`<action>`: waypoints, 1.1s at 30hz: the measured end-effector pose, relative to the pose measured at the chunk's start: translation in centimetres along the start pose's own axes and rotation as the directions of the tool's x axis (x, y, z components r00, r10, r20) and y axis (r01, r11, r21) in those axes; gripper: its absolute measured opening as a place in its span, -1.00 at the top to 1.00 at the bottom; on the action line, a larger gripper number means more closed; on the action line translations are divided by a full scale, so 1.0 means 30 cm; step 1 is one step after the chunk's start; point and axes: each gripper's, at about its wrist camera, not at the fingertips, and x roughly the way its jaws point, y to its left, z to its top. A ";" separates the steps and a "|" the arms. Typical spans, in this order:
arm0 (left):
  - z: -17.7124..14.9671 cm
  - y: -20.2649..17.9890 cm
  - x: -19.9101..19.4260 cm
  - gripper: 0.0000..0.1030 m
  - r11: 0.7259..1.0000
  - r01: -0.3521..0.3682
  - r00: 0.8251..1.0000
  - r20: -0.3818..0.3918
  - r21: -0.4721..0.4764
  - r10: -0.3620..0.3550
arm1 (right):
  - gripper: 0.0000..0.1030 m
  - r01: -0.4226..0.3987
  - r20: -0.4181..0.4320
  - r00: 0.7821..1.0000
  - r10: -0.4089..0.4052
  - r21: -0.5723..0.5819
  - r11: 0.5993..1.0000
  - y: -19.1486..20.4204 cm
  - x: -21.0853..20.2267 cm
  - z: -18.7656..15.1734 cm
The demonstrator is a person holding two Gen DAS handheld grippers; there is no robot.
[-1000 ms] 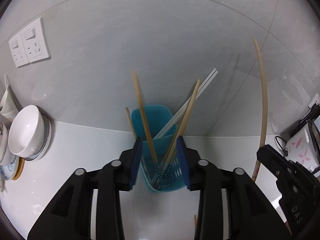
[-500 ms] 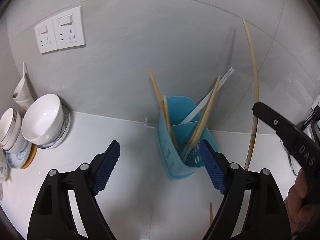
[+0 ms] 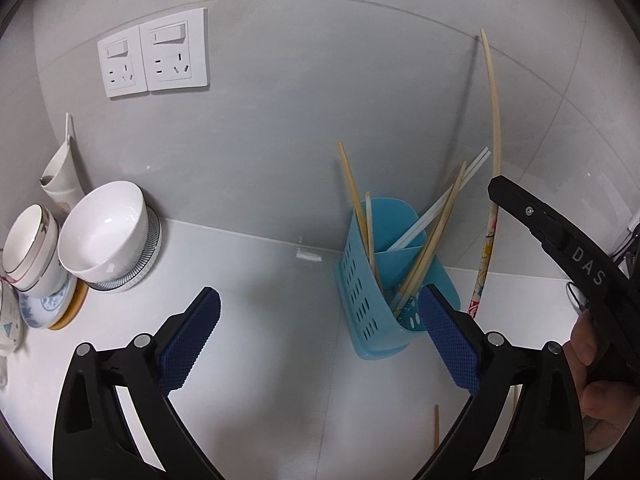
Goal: Organize utensils
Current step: 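Lower the colourful-patterned chopstick into the holder and open the right tool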
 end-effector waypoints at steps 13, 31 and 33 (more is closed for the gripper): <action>-0.017 0.032 0.041 -0.88 1.000 -0.010 1.000 -0.027 -0.015 0.010 | 0.88 0.023 -0.013 1.000 -0.023 0.009 1.000 -0.016 0.092 -0.084; -0.022 0.020 0.042 -0.88 0.999 -0.047 0.999 -0.009 -0.025 0.046 | 0.55 0.084 -0.131 0.987 -0.088 -0.038 0.996 -0.002 0.140 -0.162; -0.026 0.011 0.039 -0.88 0.999 -0.044 0.999 -0.006 -0.022 0.044 | 0.32 0.093 -0.142 0.985 -0.099 -0.043 0.995 -0.002 0.120 -0.159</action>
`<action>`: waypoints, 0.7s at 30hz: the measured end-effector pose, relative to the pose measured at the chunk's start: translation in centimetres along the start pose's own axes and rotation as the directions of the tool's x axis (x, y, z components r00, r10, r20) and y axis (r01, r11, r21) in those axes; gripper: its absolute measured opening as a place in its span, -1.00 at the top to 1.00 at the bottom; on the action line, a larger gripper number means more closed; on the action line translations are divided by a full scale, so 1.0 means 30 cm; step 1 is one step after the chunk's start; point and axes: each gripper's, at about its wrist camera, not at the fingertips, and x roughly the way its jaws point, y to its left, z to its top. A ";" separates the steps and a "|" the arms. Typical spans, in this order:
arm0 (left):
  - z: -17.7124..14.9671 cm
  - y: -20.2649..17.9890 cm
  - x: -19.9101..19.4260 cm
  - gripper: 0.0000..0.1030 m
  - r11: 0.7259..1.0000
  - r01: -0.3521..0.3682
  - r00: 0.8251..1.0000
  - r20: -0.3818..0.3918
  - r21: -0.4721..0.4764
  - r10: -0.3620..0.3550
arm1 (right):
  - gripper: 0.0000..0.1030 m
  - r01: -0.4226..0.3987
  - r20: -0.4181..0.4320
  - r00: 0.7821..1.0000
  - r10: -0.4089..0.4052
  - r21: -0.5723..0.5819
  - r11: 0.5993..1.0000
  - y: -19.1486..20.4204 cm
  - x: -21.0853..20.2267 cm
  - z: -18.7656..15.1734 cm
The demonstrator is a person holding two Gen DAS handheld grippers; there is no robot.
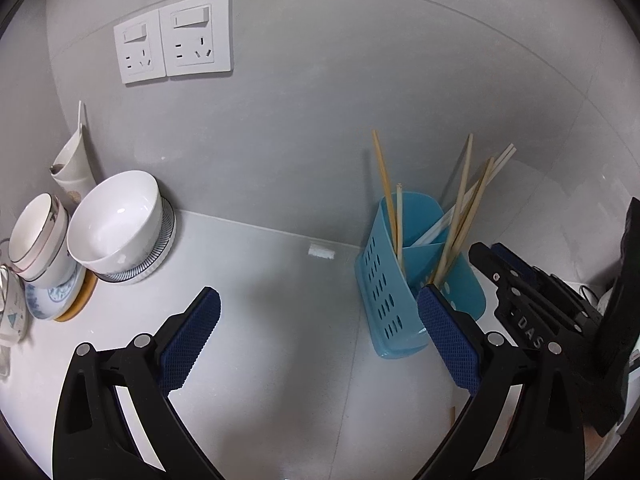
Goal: Organize utensils
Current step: 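Lower the colourful-patterned chopstick into the holder and open the right tool, then move both tools back over the remaining chopsticks on the counter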
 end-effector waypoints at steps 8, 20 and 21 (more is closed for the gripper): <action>-0.024 -0.048 -0.011 -0.88 0.999 0.023 1.000 -0.008 0.023 -0.023 | -0.36 0.070 -0.057 0.996 -0.069 0.013 0.997 -0.066 -0.105 -0.015; -0.095 -0.133 -0.021 -0.88 0.997 0.036 0.999 -0.043 0.070 -0.033 | -0.81 0.173 -0.086 0.982 -0.170 0.026 0.985 -0.190 -0.232 -0.100; -0.103 -0.143 -0.023 -0.88 0.996 0.036 0.998 -0.044 0.078 -0.032 | -0.84 0.182 -0.091 0.980 -0.179 0.033 0.983 -0.206 -0.245 -0.115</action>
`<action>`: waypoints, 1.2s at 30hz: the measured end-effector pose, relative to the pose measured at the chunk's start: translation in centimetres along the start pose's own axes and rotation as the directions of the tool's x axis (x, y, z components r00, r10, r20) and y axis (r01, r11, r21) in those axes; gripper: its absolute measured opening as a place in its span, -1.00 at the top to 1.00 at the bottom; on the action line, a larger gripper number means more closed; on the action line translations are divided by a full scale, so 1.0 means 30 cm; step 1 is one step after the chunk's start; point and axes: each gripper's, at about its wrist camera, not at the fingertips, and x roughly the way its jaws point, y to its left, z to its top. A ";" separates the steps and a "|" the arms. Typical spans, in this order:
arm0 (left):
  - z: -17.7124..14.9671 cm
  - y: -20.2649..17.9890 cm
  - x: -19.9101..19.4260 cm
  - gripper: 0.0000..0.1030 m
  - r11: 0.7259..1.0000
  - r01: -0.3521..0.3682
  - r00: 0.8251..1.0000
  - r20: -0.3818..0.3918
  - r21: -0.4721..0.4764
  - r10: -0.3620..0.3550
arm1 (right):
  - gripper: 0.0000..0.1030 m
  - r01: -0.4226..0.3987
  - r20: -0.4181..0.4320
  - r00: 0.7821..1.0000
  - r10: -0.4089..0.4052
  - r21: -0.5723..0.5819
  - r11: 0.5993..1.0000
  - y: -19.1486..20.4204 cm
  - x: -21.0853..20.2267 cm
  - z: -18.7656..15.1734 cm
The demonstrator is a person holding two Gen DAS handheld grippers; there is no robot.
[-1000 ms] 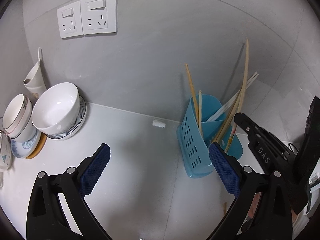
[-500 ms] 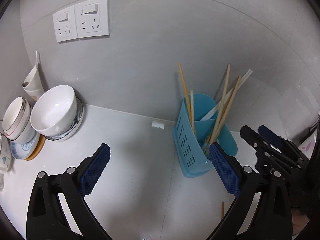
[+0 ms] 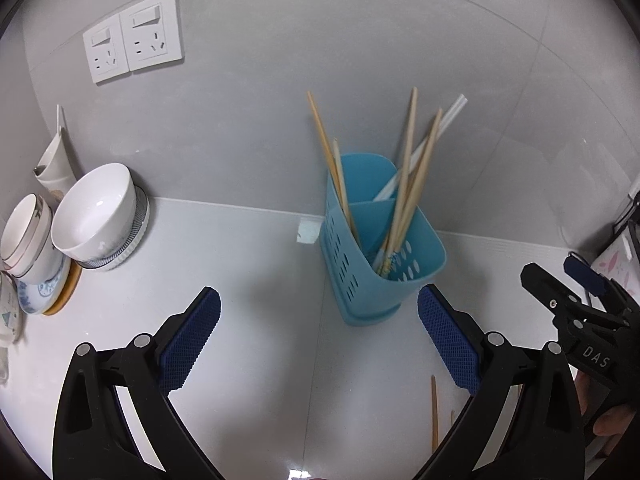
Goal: Organize utensils
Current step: 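Move both tools back over the remaining chopsticks on the counter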
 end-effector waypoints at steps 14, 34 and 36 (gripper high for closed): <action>-0.153 -0.135 0.006 -0.88 0.998 0.047 0.996 -0.074 0.037 -0.044 | -0.85 0.069 -0.056 0.996 -0.065 0.057 0.996 -0.158 -0.076 -0.150; -0.415 -0.282 0.107 -0.88 0.994 0.082 0.967 -0.245 0.071 -0.062 | -0.85 0.174 -0.215 0.966 -0.146 0.117 0.978 -0.368 -0.102 -0.427; -0.447 -0.294 0.119 -0.88 0.993 0.080 0.963 -0.263 0.083 -0.056 | -0.85 0.177 -0.230 0.962 -0.146 0.120 0.977 -0.378 -0.102 -0.454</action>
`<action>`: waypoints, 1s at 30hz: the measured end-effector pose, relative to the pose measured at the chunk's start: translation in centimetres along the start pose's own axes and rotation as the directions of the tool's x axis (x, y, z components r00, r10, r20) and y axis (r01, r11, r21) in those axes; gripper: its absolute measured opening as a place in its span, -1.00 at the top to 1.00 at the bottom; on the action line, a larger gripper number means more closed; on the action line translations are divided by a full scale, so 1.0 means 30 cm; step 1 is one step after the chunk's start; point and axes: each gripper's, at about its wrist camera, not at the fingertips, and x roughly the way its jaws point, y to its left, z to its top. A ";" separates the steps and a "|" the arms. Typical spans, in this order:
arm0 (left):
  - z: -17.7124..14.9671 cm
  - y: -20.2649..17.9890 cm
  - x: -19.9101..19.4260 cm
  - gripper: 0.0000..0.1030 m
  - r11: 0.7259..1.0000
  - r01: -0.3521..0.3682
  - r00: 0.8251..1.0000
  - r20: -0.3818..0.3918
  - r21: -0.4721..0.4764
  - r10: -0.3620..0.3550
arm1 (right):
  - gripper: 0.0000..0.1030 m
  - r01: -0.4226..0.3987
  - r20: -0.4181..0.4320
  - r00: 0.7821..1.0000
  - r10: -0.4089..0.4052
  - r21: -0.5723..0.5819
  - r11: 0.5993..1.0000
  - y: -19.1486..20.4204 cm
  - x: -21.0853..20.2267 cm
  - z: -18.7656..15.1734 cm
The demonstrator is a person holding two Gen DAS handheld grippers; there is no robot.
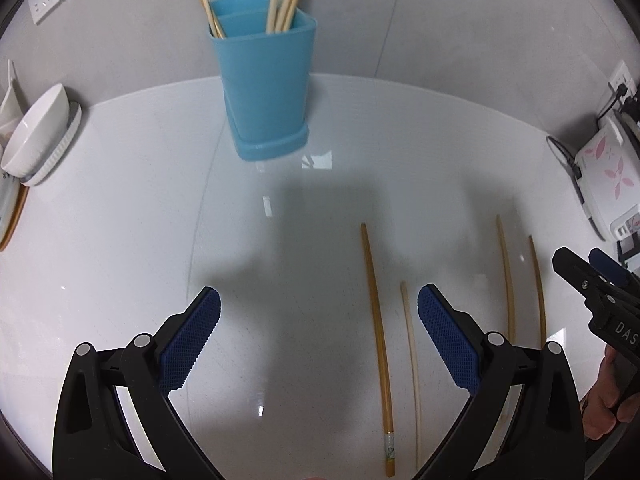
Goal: Organize utensils
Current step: 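Move both tools back over the remaining chopsticks on the counter, then grasp a plain chopstick with the left tool while the right tool grasps a grey-tipped chopstick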
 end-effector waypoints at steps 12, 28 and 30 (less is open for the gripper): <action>-0.100 -0.008 0.097 -0.88 0.999 -0.039 0.996 -0.087 -0.015 0.038 | -0.75 0.028 -0.087 0.996 -0.028 -0.004 1.000 -0.031 0.043 -0.102; -0.146 -0.029 0.180 -0.70 0.998 -0.069 0.981 -0.184 0.006 0.069 | -0.30 0.031 -0.186 0.981 -0.044 -0.070 0.997 0.013 0.097 -0.168; -0.141 -0.032 0.192 -0.66 0.997 -0.075 0.978 -0.194 0.020 0.077 | -0.25 0.032 -0.198 0.979 -0.046 -0.076 0.997 0.019 0.104 -0.170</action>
